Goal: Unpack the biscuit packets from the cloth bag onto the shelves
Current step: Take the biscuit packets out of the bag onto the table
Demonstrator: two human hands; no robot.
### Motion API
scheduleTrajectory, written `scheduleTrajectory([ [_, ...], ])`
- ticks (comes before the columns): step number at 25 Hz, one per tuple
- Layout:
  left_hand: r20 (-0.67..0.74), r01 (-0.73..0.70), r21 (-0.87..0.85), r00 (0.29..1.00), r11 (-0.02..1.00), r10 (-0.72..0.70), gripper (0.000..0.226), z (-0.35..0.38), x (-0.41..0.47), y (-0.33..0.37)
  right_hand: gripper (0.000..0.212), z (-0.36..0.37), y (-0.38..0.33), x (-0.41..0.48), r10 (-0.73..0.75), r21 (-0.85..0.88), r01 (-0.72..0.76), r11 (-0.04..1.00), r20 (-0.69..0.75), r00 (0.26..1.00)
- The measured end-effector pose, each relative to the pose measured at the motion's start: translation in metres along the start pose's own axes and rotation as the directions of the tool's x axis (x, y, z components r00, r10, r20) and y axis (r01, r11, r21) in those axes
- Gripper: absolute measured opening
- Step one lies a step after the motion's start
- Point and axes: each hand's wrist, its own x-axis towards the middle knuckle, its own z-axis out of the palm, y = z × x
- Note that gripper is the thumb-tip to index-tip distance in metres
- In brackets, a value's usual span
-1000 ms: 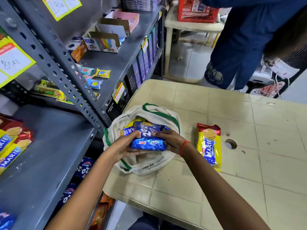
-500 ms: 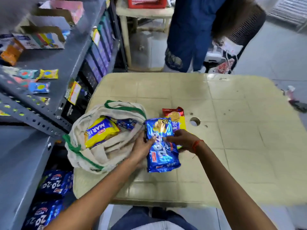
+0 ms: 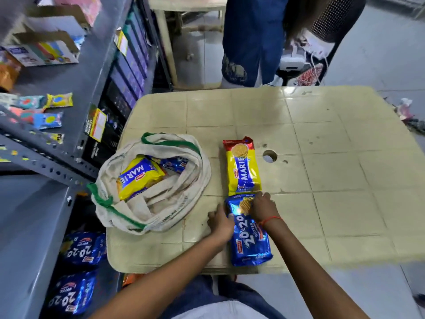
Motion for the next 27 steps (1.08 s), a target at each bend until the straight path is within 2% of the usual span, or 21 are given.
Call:
scheduleTrajectory([
  [1, -0.04, -0.027, -0.042, 0.999, 0.999, 0.026, 0.048, -0.014, 0.001, 0.003, 0.044, -0.008, -0.014, 0.0, -0.037, -0.028, 0.035, 0.999, -0.068, 0.997],
  [3, -0.163, -0.153, -0.157, 0.978, 0.976, 0.128, 0.044, -0.048, 0.001, 0.009, 0.044, -0.024, -0.05, 0.003, -0.112, 0.031, 0.116, 0.993, -0.1, 0.989],
  [6, -0.44, -0.331, -0.196, 0.871, 0.923, 0.219, 0.037, -0.117, 0.014, 0.007, 0.036, -0.035, -0.118, 0.014, -0.284, 0.344, 0.281, 0.896, -0.041, 0.958],
  [8, -0.527, -0.376, -0.068, 0.8, 0.924, 0.287, 0.035, -0.167, 0.041, -0.001, 0.024, -0.033, -0.166, 0.021, -0.358, 0.622, 0.289, 0.728, -0.016, 0.934],
  [9, -0.502, -0.362, 0.041, 0.798, 0.931, 0.332, 0.035, -0.192, 0.057, -0.008, 0.023, -0.028, -0.189, 0.029, -0.374, 0.704, 0.262, 0.661, 0.006, 0.928],
  [10, -0.437, -0.331, 0.165, 0.82, 0.929, 0.37, 0.037, -0.214, 0.075, -0.017, 0.025, -0.023, -0.21, 0.036, -0.364, 0.728, 0.231, 0.646, 0.027, 0.931],
  [12, -0.289, -0.249, 0.4, 0.879, 0.882, 0.379, 0.043, -0.25, 0.102, -0.029, 0.032, -0.011, -0.236, 0.052, -0.325, 0.656, 0.226, 0.72, 0.032, 0.945],
  [14, -0.222, -0.201, 0.497, 0.911, 0.844, 0.348, 0.044, -0.274, 0.113, -0.033, 0.042, 0.002, -0.248, 0.066, -0.281, 0.593, 0.209, 0.778, 0.031, 0.959],
  [16, -0.148, -0.249, 0.468, 0.924, 0.848, 0.352, 0.051, -0.288, 0.116, -0.029, 0.054, 0.016, -0.25, 0.08, -0.224, 0.679, 0.103, 0.727, 0.093, 0.97],
  [19, -0.045, -0.308, 0.449, 0.93, 0.839, 0.365, 0.062, -0.3, 0.115, -0.024, 0.078, 0.026, -0.259, 0.085, -0.126, 0.84, -0.069, 0.539, 0.162, 0.979],
  [21, -0.024, -0.337, 0.415, 0.925, 0.845, 0.38, 0.067, -0.302, 0.114, -0.021, 0.089, 0.028, -0.266, 0.081, -0.126, 0.868, -0.043, 0.495, 0.121, 0.985],
  [23, -0.028, -0.354, 0.336, 0.922, 0.873, 0.385, 0.067, -0.303, 0.11, -0.017, 0.081, 0.03, -0.272, 0.072, -0.166, 0.871, 0.026, 0.491, 0.064, 0.984],
  [25, -0.096, -0.33, 0.253, 0.927, 0.909, 0.363, 0.066, -0.307, 0.11, -0.014, 0.059, 0.032, -0.277, 0.062, -0.139, 0.827, 0.061, 0.558, 0.02, 0.99],
  [27, -0.145, -0.294, 0.211, 0.934, 0.932, 0.328, 0.06, -0.311, 0.11, -0.014, 0.055, 0.027, -0.275, 0.048, -0.112, 0.795, 0.119, 0.595, -0.064, 0.992],
])
